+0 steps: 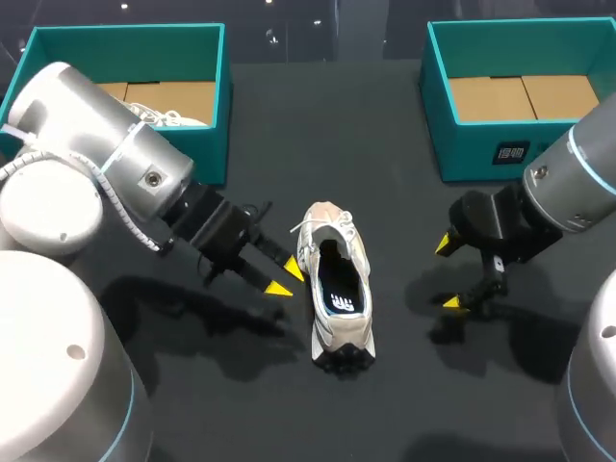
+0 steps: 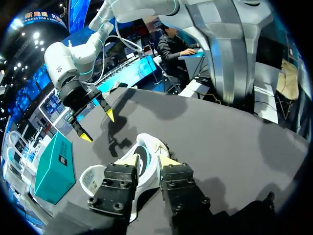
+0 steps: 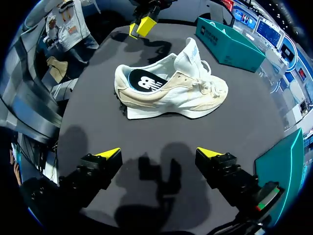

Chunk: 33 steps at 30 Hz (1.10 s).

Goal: Take the shoe out of the shoebox, open the shoe tongue, remove and reinsert the insole, then place the shoe into the shoebox

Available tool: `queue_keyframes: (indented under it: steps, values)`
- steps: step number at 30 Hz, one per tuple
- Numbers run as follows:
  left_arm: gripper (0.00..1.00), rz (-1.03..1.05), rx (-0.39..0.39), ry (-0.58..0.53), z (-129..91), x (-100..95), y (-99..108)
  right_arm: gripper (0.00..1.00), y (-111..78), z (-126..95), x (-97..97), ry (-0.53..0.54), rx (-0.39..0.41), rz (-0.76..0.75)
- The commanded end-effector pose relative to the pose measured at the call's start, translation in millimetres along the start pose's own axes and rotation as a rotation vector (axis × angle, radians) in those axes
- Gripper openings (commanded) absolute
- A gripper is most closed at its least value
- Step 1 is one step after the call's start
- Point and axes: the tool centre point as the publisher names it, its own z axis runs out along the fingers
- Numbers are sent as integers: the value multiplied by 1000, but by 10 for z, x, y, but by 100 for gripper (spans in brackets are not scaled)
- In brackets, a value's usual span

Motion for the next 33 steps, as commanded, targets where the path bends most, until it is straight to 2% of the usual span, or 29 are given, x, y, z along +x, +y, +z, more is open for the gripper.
queue_keyframes:
  steps: [1, 9, 11, 20, 24, 27, 33]
  values:
    - [0, 0, 10, 127, -179, -18, 36, 100, -42, -37, 54, -8, -15, -2]
    - [0, 0, 10, 127, -179, -18, 36, 100, -42, -37, 54, -8, -15, -2]
    - [0, 36, -36, 169, -255, -56, -13, 100, -100, -93, 45, -11, -17, 4]
    - [0, 160, -180, 402, -380, -185, -180, 100, -587, -546, -41, -52, 23, 53]
    - [0, 252, -268, 675, -359, -264, -183, 100, -724, -626, -88, -60, 23, 64]
    - [0, 252, -268, 675, -359, -264, -183, 100, -804, -669, -97, -70, 39, 92]
    - [0, 252, -268, 675, -359, -264, -183, 100, -804, -669, -97, -70, 39, 92]
